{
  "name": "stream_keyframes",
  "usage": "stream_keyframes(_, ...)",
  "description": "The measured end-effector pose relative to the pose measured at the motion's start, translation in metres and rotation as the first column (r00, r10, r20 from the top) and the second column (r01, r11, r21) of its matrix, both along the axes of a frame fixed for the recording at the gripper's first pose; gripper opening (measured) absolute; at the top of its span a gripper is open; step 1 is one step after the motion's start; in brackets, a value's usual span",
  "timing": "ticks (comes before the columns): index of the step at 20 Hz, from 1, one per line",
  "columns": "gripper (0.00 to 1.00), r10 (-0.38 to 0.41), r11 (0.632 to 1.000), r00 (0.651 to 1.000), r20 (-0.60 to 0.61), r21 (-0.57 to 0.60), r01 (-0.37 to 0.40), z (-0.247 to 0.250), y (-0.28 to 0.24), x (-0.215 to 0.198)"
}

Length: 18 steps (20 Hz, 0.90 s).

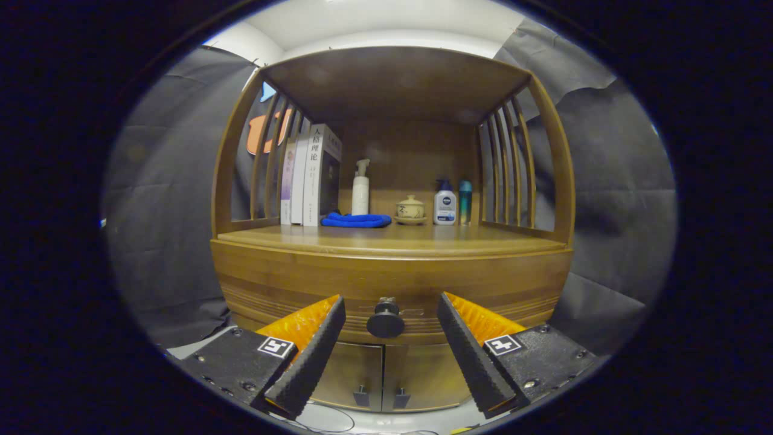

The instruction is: Pull open the drawer, take out the items inside it, and place them on the countertop above the cabinet.

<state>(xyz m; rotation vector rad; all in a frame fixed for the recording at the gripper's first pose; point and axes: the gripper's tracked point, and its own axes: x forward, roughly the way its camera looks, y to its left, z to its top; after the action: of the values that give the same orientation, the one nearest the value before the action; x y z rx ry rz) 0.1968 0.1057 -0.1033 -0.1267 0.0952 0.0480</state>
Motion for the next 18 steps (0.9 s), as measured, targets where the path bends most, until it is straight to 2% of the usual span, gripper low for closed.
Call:
stream_keyframes(1, 1.0, -0.006, 1.0, 1.0, -0.014, -0.005, 0.006, -0.007, 0.002, 0.008)
stream_keyframes(5, 0.87, -0.024, 0.999, 0.999, -0.038, -0.024, 0.023, -0.022, 0.002, 0.027)
stream_keyframes(8, 0.73, -0.039, 0.999, 0.997, -0.062, -0.025, 0.038, -0.036, 0.0, 0.038)
stream_keyframes(12, 0.51, -0.054, 0.997, 0.997, -0.063, 0.046, 0.057, -0.041, -0.006, 0.046)
stream_keyframes(15, 0.48, -0.056, 0.997, 0.994, -0.089, 0.05, 0.06, -0.041, -0.008, 0.045)
stream_keyframes(18, 0.39, -0.046, 0.998, 0.992, -0.116, 0.045, 0.052, -0.041, -0.007, 0.044)
